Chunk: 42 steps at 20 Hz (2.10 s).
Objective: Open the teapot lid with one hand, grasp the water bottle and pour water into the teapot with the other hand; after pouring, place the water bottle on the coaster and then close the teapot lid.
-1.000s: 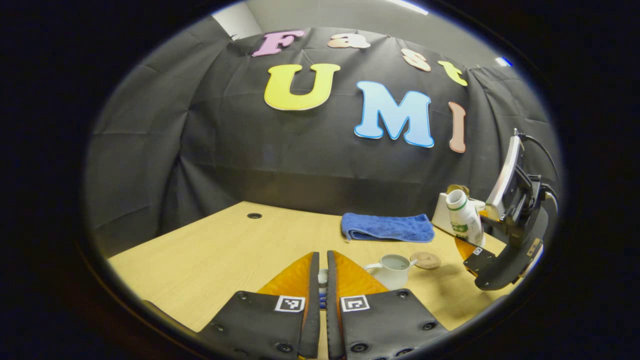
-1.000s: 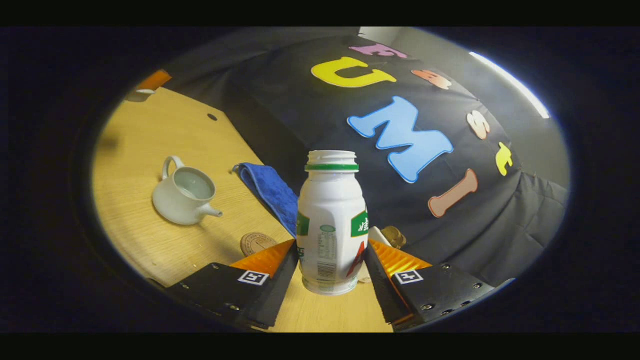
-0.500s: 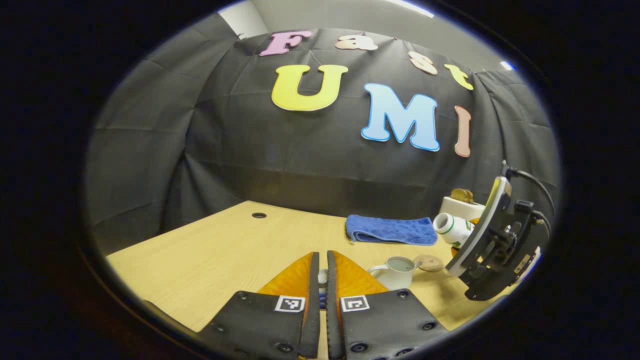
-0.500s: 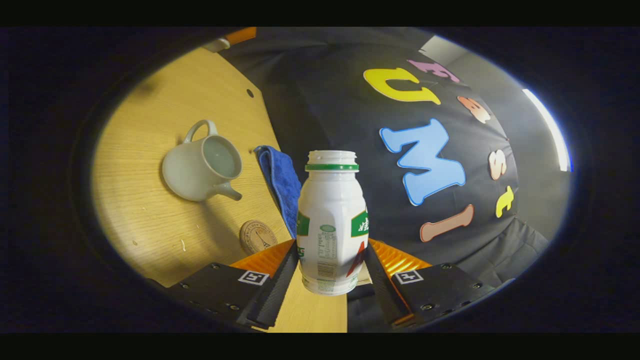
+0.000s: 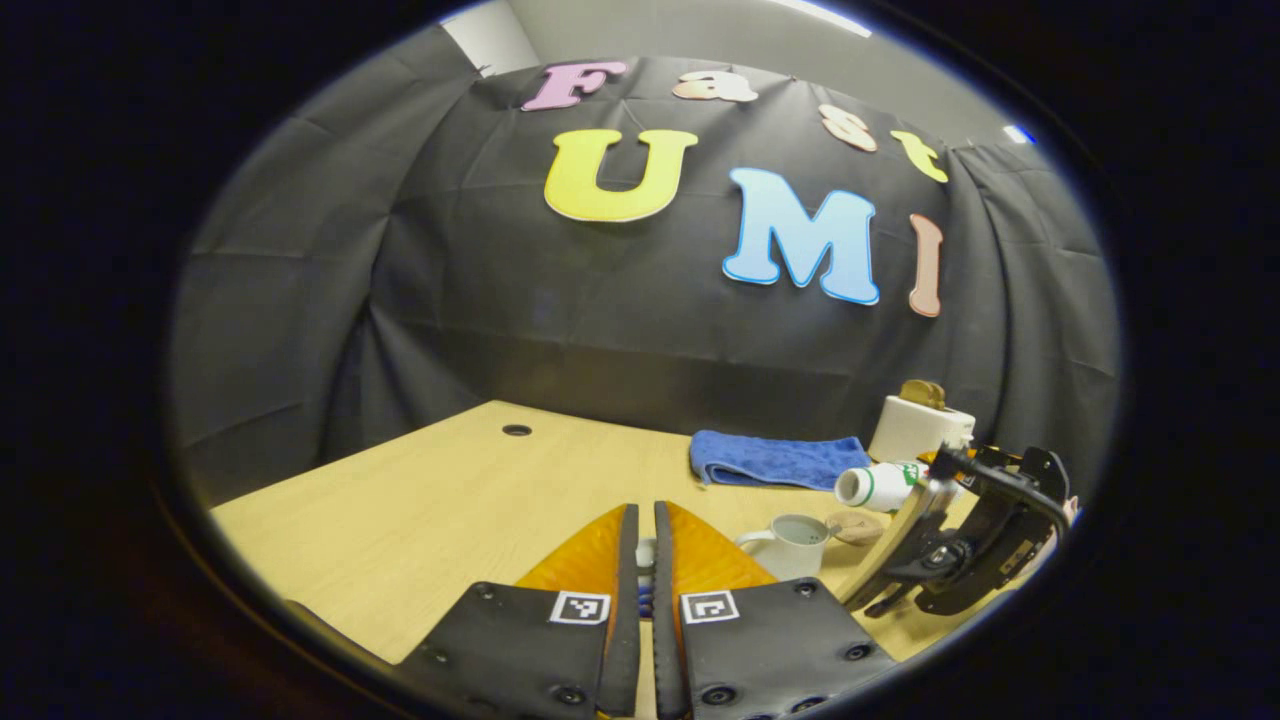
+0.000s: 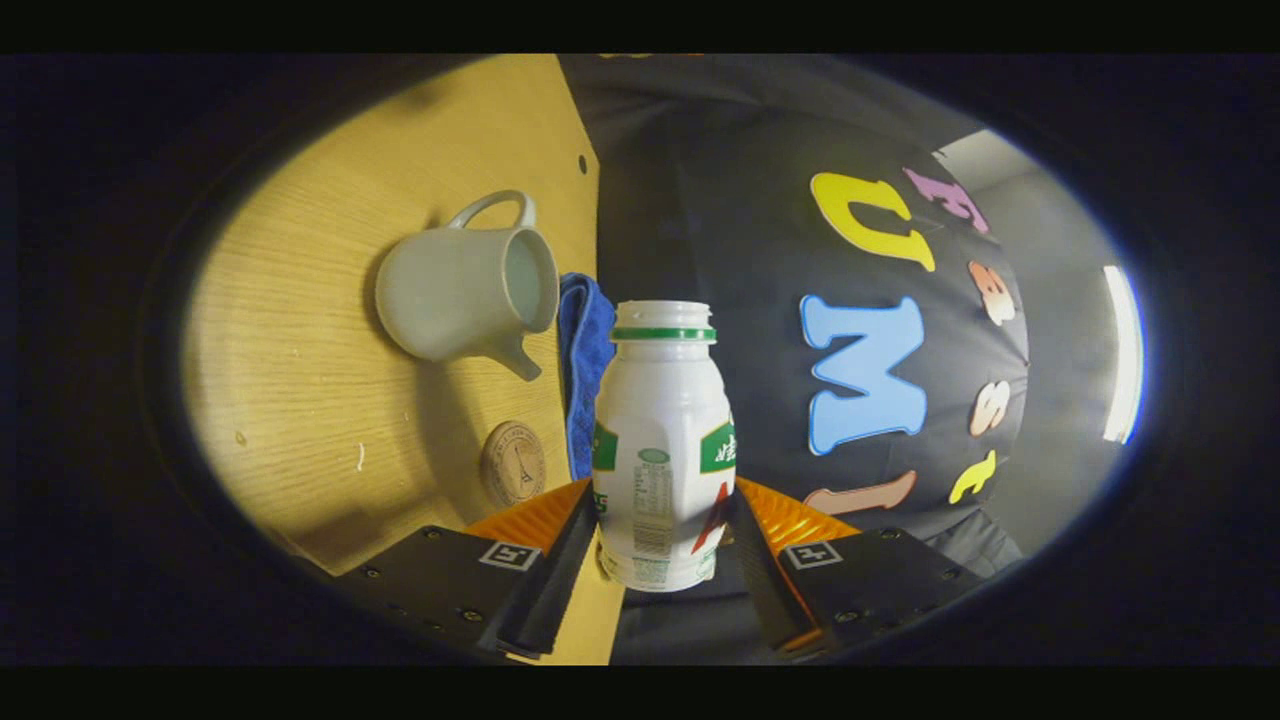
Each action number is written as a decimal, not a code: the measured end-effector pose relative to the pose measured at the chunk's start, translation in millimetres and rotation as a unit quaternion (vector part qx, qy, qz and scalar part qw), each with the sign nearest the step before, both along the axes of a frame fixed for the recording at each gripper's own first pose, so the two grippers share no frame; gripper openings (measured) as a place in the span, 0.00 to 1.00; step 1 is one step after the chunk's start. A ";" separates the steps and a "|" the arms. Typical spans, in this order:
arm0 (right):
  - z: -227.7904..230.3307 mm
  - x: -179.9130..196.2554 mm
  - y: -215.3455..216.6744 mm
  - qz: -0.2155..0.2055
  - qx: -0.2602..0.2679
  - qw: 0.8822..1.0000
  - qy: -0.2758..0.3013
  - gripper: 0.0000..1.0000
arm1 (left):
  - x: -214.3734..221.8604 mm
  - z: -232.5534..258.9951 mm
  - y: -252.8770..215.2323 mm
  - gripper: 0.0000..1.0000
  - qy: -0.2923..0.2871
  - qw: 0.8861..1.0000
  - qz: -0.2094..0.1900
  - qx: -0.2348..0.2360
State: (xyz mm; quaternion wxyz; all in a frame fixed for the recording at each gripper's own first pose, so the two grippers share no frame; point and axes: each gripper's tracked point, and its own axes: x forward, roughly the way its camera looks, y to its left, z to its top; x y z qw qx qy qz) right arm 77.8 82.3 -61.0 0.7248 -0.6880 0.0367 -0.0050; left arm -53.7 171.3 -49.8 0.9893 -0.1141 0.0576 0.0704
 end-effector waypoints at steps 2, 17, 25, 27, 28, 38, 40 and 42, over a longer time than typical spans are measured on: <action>0.7 0.3 2.2 0.004 -0.009 1.000 -0.001 0.73 | -0.8 -1.1 1.8 0.16 0.001 1.000 0.001 0.000; 29.5 12.2 16.6 0.044 -0.116 0.992 -0.029 0.73 | -0.3 -1.4 4.1 0.16 0.004 1.000 0.004 0.002; 46.5 16.2 18.2 0.048 -0.129 0.990 -0.043 0.74 | -1.3 -1.0 4.3 0.16 0.004 1.000 0.003 0.003; 49.6 16.6 18.8 0.049 -0.135 0.989 -0.046 0.74 | -0.8 -1.1 4.5 0.16 0.004 1.000 0.003 0.003; 51.0 16.3 18.3 0.049 -0.137 0.988 -0.046 0.74 | -0.7 -2.6 3.7 0.16 0.004 1.000 0.002 0.002; 55.9 20.1 13.3 0.049 -0.153 0.986 -0.048 0.74 | 0.0 -4.2 2.0 0.16 0.009 1.000 -0.002 0.002; 56.4 20.2 14.1 0.050 -0.156 0.985 -0.047 0.74 | 1.4 -5.0 1.9 0.16 0.009 1.000 -0.003 0.002; 57.4 19.9 14.7 0.051 -0.158 0.985 -0.047 0.74 | 1.2 -5.8 1.6 0.16 0.011 1.000 -0.003 0.002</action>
